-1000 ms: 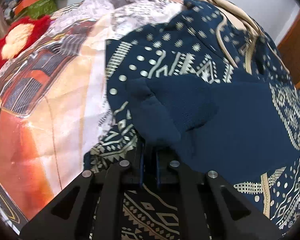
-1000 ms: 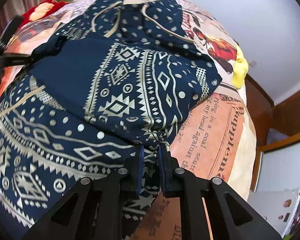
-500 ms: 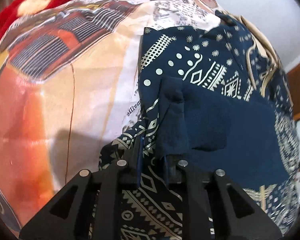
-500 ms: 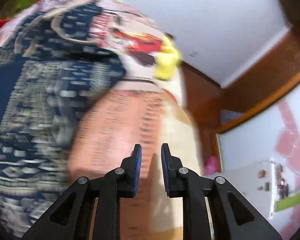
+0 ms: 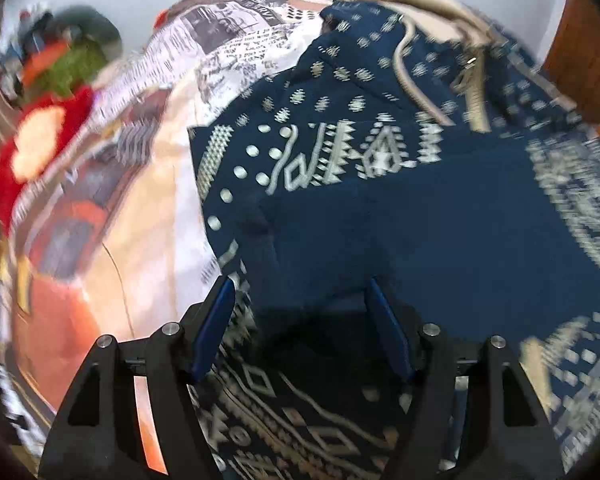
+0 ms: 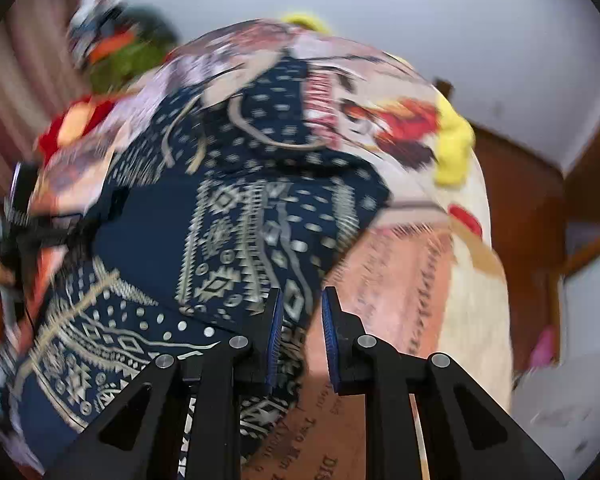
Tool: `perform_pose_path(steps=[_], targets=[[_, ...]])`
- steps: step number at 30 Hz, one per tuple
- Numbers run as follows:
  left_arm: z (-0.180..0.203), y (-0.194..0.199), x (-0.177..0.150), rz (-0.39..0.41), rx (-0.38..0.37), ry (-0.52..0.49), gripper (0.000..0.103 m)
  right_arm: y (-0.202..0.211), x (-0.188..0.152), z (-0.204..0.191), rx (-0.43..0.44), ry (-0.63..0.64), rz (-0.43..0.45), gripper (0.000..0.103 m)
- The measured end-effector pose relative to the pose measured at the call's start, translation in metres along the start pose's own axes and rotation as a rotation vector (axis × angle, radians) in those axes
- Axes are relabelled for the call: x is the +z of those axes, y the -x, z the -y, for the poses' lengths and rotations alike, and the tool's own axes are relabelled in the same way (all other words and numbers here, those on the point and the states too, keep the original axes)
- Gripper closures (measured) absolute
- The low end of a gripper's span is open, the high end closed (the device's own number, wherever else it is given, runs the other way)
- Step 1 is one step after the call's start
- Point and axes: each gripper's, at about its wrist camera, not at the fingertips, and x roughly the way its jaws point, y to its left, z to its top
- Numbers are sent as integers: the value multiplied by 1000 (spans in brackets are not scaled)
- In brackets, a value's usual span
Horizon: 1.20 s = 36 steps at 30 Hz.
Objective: Fold large clothes
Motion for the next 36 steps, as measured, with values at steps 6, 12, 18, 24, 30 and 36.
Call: perform_pose_path(steps=[6, 12, 18, 24, 30, 36], targets=[[-38, -11, 19, 32, 46, 148, 35, -5, -18, -25, -2, 187, -39, 88], [-83, -18, 13, 10, 24, 266, 35, -33, -33, -42, -119, 366, -111, 88], [-105, -22, -6, 4, -11, 322, 35, -52, -25, -46, -221, 376, -106, 88], [-101, -12, -21, 19, 35, 284, 38, -38, -10, -18, -204, 192, -48, 88], [-92, -14, -32, 29, 121, 222, 39, -30, -13, 30, -222, -43, -25, 43], [-77, -13, -44, 29, 210, 111, 39, -34, -17, 34, -238, -47, -42, 39]])
